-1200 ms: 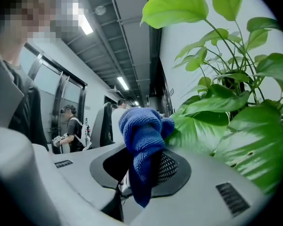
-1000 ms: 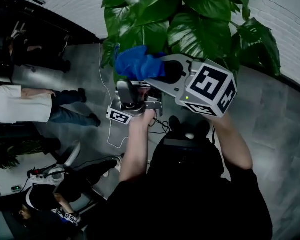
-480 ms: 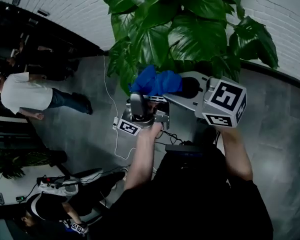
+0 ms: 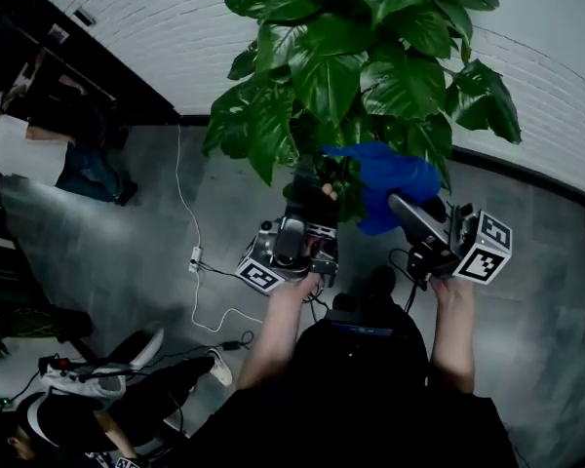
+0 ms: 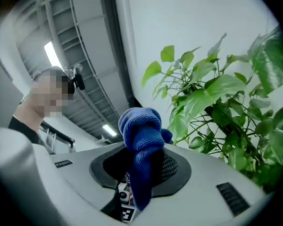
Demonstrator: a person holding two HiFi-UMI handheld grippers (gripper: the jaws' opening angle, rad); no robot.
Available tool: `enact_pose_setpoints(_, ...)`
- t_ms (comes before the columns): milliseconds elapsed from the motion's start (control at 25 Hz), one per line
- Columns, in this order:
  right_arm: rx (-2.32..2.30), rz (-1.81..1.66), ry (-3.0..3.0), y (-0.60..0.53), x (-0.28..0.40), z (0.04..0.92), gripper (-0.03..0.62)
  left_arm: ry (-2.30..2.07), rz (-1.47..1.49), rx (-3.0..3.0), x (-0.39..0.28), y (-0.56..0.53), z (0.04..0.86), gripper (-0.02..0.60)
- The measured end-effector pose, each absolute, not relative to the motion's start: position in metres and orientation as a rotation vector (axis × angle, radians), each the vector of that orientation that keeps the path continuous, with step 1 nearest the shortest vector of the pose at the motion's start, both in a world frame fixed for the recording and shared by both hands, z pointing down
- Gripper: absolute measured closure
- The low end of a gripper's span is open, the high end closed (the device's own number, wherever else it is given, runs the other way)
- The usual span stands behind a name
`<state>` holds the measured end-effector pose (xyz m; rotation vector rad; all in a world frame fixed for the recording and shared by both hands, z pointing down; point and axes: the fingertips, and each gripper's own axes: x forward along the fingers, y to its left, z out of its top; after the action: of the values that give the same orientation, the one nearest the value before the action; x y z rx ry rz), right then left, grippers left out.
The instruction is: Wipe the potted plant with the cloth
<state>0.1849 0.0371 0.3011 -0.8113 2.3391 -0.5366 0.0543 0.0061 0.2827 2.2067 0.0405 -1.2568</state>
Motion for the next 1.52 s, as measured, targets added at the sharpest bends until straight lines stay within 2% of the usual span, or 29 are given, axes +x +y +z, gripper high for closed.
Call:
enact_pose_setpoints(320, -0.945, -0.557, 2.199, 0.107, 0.202, 0.310, 0.476, 0.182, -1.188, 2.149, 0.063, 0.063, 0.288, 0.137)
enact_pose_setpoints(720, -0.722, -0.541, 2.257, 0.141, 0.207, 0.283, 0.477, 0.013, -1.182, 2.227, 0.077, 0.111, 0.267, 0.140)
enact_pose_setpoints(880, -0.689, -0.612, 2.246, 0.157, 0.238, 0.296, 0.476, -0.060, -1.206, 2.219, 0.102, 0.134, 0.268, 0.183)
enact_pose_setpoints(1200, -0.527, -0.707, 2.251, 0.194, 0.264, 0.307, 0.477, -0.192, -1.175, 2.222, 0.140, 0.184, 0.285, 0.206)
enact_pose_setpoints(1520, -0.526, -0.668, 2.275, 0.205, 0.261, 0.297, 0.477, -0.176, -1.204, 2.232, 0.141, 0.192, 0.272, 0.221)
